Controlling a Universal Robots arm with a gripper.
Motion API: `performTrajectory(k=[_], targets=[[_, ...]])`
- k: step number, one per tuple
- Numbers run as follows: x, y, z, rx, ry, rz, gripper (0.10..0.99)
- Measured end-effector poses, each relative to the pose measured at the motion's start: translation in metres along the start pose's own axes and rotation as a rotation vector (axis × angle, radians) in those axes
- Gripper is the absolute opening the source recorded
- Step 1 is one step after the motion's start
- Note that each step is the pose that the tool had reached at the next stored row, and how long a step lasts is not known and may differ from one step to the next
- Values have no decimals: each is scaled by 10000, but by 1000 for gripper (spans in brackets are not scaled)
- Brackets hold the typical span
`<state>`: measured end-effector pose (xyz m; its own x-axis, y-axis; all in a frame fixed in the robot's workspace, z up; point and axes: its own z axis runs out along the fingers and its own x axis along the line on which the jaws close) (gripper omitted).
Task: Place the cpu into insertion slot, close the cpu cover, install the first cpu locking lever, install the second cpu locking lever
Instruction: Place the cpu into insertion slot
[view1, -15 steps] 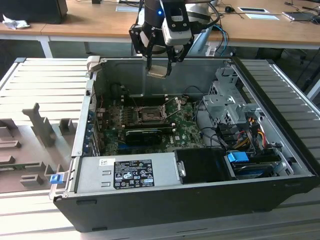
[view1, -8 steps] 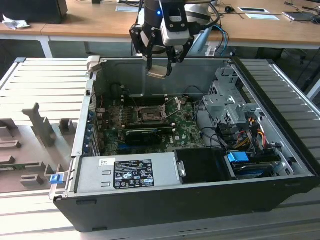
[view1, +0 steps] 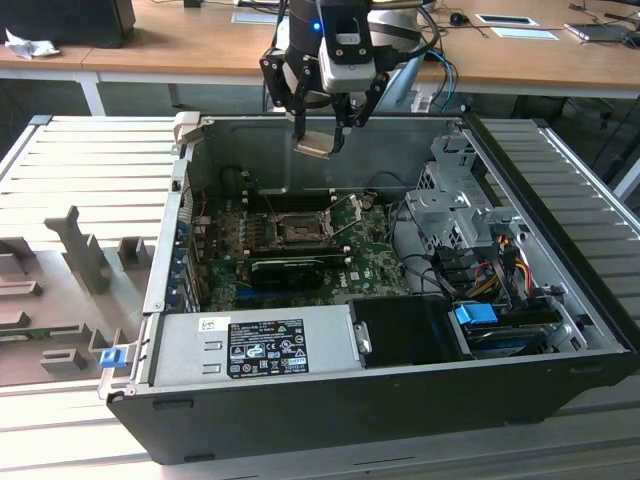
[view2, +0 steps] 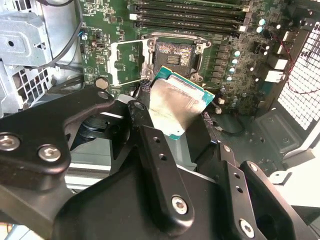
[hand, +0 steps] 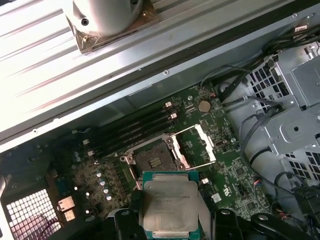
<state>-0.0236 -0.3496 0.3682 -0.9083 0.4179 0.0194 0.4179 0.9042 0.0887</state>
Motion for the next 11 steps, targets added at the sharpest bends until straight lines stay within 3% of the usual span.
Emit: performTrajectory(k=[11], targets=[[0,-1,9,-8,-39,435,529]])
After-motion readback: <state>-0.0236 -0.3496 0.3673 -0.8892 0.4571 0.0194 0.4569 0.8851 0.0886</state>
